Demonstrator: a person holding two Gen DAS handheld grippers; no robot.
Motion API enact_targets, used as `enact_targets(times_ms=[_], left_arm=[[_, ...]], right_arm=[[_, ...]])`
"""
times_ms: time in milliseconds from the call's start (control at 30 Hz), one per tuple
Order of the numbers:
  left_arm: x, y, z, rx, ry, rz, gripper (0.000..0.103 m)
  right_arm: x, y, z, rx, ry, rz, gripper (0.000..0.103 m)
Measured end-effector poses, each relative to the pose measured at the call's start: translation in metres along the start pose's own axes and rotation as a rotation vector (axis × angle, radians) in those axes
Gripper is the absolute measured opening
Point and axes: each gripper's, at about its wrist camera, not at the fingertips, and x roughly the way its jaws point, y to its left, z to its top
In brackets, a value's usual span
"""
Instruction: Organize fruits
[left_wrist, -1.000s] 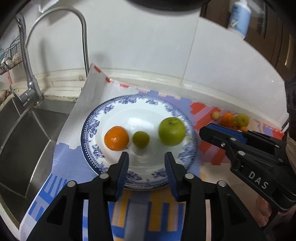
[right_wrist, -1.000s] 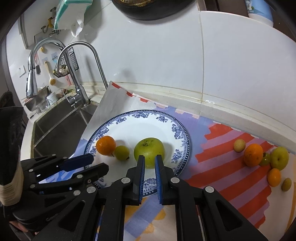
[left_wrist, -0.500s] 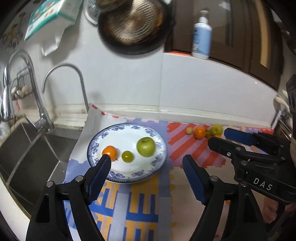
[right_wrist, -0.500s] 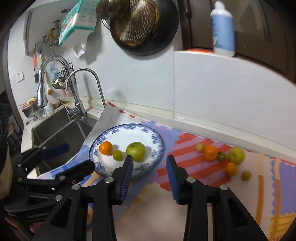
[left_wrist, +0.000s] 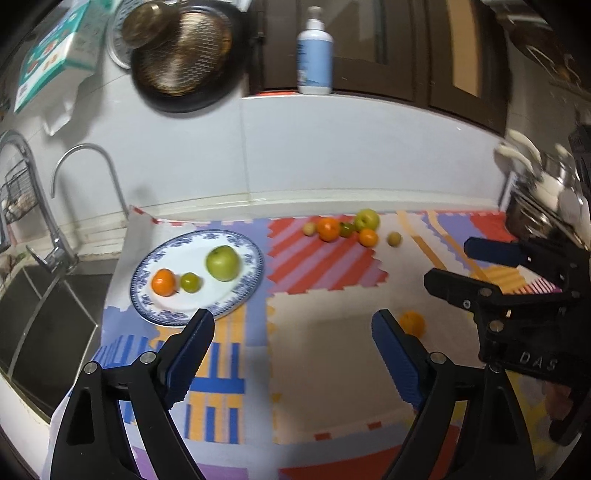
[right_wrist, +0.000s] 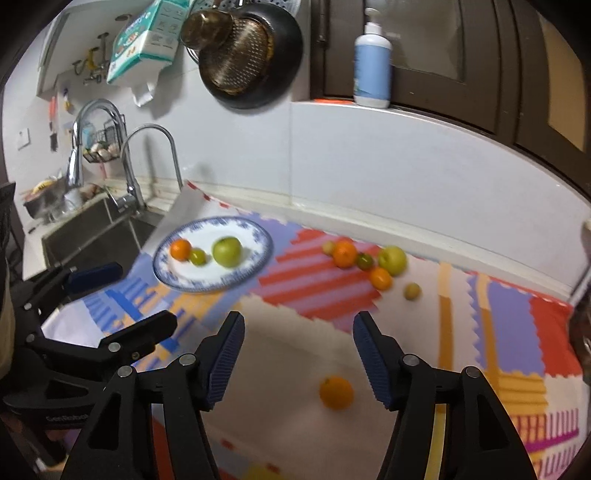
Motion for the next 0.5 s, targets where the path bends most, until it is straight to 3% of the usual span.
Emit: enact_targets(times_ms=[300, 500], left_arm=[[0.002, -0.031, -0.009, 0.069, 0.030, -0.040, 0.089], [0.013, -0.034, -0.011, 0.066, 0.059, -0.036, 0.089]], right_arm=[[-0.013, -0.032, -0.024, 0.059, 0.048, -0.073, 0.066], [-0.005, -0.035, -0.037, 0.087, 0.079, -0.030, 0.066]])
